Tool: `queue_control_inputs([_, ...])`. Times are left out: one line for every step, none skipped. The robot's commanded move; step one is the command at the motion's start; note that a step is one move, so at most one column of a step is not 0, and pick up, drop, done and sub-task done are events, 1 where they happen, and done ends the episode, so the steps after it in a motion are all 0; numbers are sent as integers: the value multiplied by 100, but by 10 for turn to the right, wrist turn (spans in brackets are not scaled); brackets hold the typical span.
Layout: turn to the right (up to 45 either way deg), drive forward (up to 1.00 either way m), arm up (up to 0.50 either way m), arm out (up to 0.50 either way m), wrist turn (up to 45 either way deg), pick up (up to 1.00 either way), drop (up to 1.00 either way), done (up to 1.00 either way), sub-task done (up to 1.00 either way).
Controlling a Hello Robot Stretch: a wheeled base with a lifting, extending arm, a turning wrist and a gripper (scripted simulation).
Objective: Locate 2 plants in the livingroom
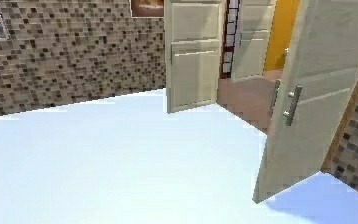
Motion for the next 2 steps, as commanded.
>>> queue_control_inputs([0,100,0,0,0,0,0,0,0])
queue_control_inputs([30,0,0,0,0,0,0,0,0])
